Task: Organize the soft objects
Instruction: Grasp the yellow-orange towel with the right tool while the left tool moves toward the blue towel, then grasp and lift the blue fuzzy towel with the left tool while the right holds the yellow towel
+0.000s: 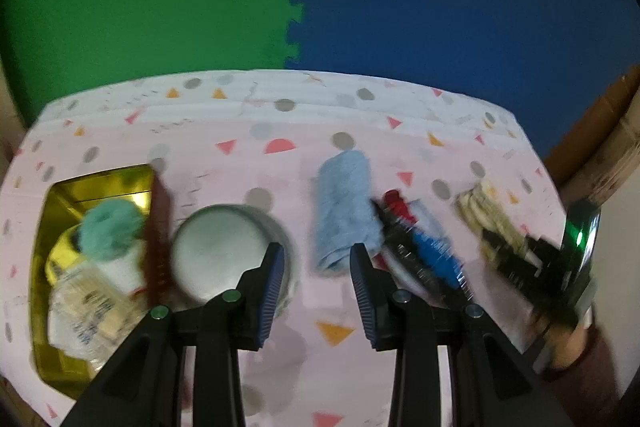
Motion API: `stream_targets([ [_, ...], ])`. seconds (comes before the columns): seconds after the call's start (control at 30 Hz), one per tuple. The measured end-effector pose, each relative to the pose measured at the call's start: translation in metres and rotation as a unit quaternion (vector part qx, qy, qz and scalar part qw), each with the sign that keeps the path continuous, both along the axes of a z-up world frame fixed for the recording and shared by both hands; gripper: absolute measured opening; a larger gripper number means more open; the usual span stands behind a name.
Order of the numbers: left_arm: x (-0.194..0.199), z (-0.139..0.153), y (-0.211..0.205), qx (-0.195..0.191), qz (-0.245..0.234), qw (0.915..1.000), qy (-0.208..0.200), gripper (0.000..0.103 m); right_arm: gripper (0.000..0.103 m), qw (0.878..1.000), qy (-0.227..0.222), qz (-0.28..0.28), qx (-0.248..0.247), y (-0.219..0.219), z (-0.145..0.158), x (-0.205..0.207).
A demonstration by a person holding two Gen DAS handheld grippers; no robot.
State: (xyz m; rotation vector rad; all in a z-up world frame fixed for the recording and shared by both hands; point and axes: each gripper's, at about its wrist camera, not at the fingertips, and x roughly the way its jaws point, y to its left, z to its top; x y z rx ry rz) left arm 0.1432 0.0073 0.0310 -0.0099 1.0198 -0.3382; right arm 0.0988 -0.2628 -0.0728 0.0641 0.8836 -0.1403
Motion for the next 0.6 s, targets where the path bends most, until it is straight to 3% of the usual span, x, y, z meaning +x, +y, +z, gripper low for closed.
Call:
stream_targets([
  [0.13, 0.026, 0.004, -0.023, -0.022, -0.004, 0.9995, 0.022, 0.035, 0.035, 1.000, 0.001, 0.002, -0.005, 0.001, -0.002, -0.002],
  [0.2, 0.037, 0.002, -0.034, -0.020, -0.008, 0.9994, 0.028, 0.045, 0.036, 1.000, 0.002, 0.003, -0.005, 0.001, -0.002, -0.002],
  [0.27, 0.051, -0.004, -0.049, -0.003, -0.013, 0.9993, 0.034, 0.052, 0.036, 1.000, 0.002, 0.003, -0.003, 0.001, -0.001, 0.000],
  [0.6, 0.096, -0.048, -0.079, 0.056, -0.017, 0.9959, 0.070, 0.052, 0.038, 1.000, 0.004, 0.005, -0.004, 0.003, -0.001, 0.002],
])
